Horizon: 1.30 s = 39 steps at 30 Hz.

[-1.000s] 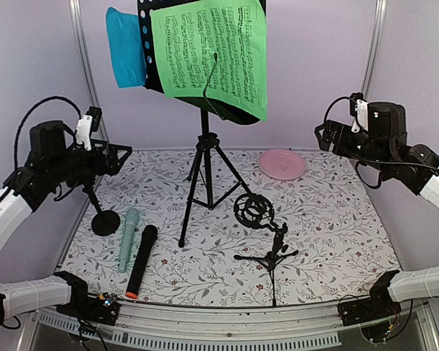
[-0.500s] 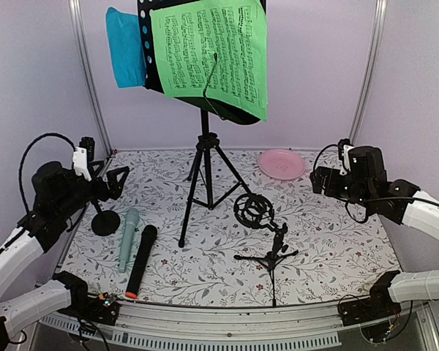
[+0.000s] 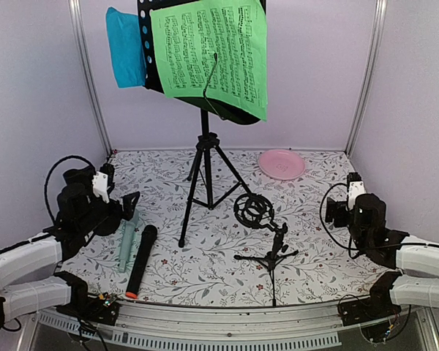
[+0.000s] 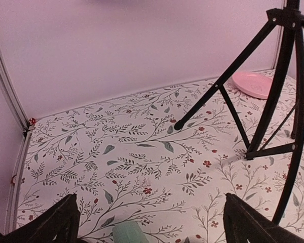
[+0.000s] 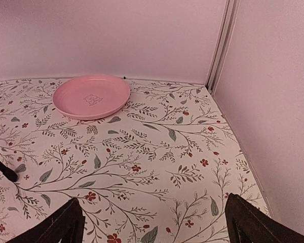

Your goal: Pack up the instrument practice props

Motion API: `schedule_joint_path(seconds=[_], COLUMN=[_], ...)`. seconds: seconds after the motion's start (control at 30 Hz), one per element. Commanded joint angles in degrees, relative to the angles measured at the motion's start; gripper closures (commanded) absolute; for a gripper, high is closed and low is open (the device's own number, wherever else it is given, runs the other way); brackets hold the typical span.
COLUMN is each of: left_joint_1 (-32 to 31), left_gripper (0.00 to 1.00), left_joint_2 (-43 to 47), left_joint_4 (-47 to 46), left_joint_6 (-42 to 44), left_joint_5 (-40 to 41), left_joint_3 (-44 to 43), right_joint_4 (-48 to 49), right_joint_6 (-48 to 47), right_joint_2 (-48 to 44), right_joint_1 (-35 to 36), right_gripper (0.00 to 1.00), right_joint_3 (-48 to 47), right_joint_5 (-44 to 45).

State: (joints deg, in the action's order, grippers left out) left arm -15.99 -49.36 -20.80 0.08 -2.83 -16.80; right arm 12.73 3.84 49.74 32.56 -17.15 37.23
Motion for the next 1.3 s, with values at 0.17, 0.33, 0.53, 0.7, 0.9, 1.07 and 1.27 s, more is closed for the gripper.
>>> schedule_joint_path(seconds=[0.17, 0.33, 0.53, 0.7, 0.9, 1.07, 1.27], left_joint_1=[1.22, 4.44, 7.44, 10.79, 14.16, 14.68, 14.85], left_gripper=[0.01, 0.01, 0.01, 0.01, 0.01, 0.01, 0.01], left_joint_2=[-14.74, -22.48, -32.7, -34.71, -34.31, -34.59, -35.49], left_joint_4=[-21.53, -27.72, -32.06, -30.65, -31.26, -30.66, -36.63], left_joint_6=[9.98, 9.24, 9.89, 9.66, 8.97, 9.31, 8.16], left_joint_5=[8.59, 5.25, 0.64, -2.07, -3.94, -7.08, -7.87], left_joint_3=[0.94, 0.38, -4.14, -6.5, -5.96, -6.33, -4.41], right_joint_4=[33.76, 41.81, 51.94, 60.52, 63.27, 70.95, 67.11], right_joint_6=[-7.39, -8.24, -8.28, -6.64, -9.01, -5.38, -6.44], right_joint_2=[-2.16, 0.98, 10.45, 21.74, 29.46, 36.08, 38.3], right_joint_1=[-3.87, -10.08, -18.89, -23.92, -27.57, -30.62, -30.59], right_gripper=[0.01, 0.01, 0.01, 0.01, 0.01, 0.01, 0.01], right_joint_3=[15.98, 17.55, 16.36, 12.45, 8.88, 9.6, 6.21], right_joint_5=[0.88, -4.07, -13.65, -21.09, -28.25, -30.64, -31.05])
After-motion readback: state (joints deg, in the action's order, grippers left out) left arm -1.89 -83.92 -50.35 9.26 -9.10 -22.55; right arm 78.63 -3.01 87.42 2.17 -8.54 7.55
